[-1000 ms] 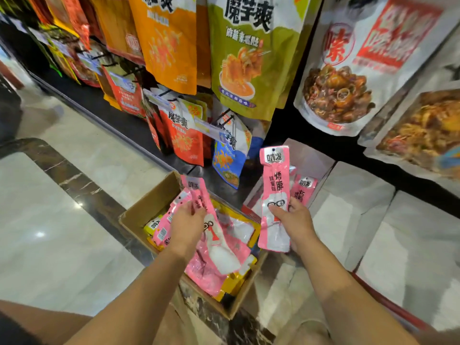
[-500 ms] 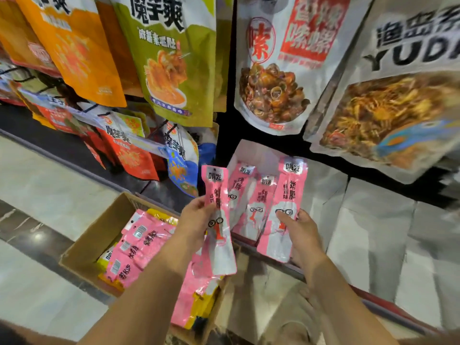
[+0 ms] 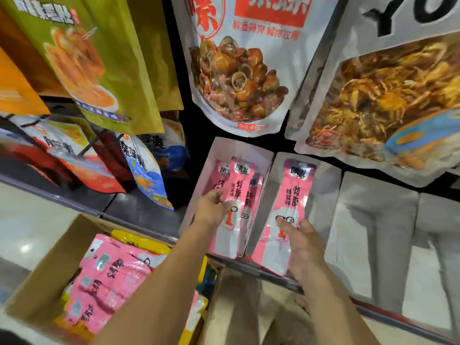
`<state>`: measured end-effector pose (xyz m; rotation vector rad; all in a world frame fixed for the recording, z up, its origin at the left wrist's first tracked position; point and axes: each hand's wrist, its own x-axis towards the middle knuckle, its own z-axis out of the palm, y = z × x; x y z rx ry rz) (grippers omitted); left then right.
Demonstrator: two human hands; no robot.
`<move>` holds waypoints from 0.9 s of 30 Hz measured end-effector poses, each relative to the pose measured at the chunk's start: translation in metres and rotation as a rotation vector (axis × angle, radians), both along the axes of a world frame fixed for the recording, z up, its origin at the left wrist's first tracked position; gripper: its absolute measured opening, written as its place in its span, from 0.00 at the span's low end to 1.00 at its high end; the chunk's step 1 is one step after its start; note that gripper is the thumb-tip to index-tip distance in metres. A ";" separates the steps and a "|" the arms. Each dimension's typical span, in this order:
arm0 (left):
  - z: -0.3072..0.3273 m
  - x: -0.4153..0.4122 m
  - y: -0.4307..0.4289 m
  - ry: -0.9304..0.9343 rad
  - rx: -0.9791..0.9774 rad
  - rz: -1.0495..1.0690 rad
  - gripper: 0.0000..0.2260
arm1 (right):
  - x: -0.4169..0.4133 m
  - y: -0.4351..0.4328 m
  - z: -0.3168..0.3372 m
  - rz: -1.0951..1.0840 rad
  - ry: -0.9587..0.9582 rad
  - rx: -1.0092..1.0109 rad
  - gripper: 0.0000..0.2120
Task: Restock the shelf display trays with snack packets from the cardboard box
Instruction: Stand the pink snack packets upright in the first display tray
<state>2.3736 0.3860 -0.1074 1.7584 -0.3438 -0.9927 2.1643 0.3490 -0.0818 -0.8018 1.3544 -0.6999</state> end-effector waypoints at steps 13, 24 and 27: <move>-0.019 -0.026 -0.012 -0.288 0.117 -0.174 0.11 | 0.014 0.000 0.006 0.059 -0.075 0.016 0.10; 0.008 0.005 0.042 -0.927 0.078 0.018 0.10 | 0.057 0.010 0.009 0.057 -0.123 -0.020 0.09; 0.002 0.018 0.060 -0.952 0.175 0.051 0.13 | 0.077 0.016 0.007 0.101 -0.094 -0.034 0.08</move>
